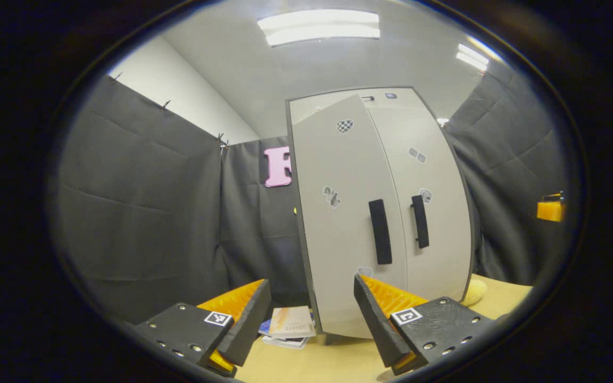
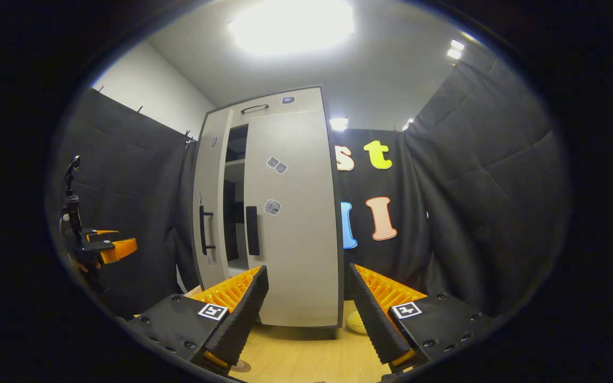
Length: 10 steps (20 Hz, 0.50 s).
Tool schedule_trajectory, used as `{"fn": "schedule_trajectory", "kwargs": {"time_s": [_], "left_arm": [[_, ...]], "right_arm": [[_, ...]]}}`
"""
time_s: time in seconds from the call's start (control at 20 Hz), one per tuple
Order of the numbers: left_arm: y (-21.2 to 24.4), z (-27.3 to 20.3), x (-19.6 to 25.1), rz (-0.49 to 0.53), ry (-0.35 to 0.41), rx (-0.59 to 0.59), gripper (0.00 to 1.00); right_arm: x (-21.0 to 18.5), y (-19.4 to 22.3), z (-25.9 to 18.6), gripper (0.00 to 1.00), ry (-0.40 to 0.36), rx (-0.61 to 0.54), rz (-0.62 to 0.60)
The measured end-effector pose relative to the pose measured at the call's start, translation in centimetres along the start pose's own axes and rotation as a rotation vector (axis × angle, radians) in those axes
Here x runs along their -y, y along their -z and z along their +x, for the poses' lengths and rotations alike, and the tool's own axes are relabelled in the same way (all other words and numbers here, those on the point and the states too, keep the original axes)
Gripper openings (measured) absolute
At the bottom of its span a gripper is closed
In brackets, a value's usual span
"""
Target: Grasp the bottle in the cabinet with the left hand and place it on the coaster, then close the right door with the right hand and the left door with the left hand.
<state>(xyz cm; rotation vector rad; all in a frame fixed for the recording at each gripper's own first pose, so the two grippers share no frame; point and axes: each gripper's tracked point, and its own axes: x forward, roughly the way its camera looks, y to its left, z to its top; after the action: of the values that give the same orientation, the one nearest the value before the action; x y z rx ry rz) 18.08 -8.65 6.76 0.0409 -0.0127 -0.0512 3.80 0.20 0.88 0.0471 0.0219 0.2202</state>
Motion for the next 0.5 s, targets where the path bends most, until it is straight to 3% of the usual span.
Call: {"fn": "schedule_trajectory", "kwargs": {"time_s": [0.05, 0.1, 0.15, 0.25, 0.5], "left_arm": [[0.0, 0.0, 0.0, -0.006, 0.006, -0.001, 0.99], [0.4, -0.2, -0.4, -0.016, 0.010, -0.004, 0.85], [0.3, -0.2, -0.5, -0.026, 0.010, -0.009, 0.85], [0.4, 0.0, -0.9, -0.039, 0.005, 0.002, 0.99], [0.2, -1.0, -0.7, -0.013, -0.019, 0.020, 0.99]], "right_arm": [[-0.2, -0.3, -0.3, 0.92, 0.003, 0.005, 0.000], [-0.5, -0.6, -0.8, 0.95, 0.002, 0.010, -0.002], [-0.8, -0.8, -1.2, 0.96, 0.000, 0.016, -0.007], [-1.0, -1.5, -1.9, 0.96, 0.014, 0.033, -0.022], [-2.3, -1.9, -3.3, 0.96, 0.020, 0.052, -0.037]]}}
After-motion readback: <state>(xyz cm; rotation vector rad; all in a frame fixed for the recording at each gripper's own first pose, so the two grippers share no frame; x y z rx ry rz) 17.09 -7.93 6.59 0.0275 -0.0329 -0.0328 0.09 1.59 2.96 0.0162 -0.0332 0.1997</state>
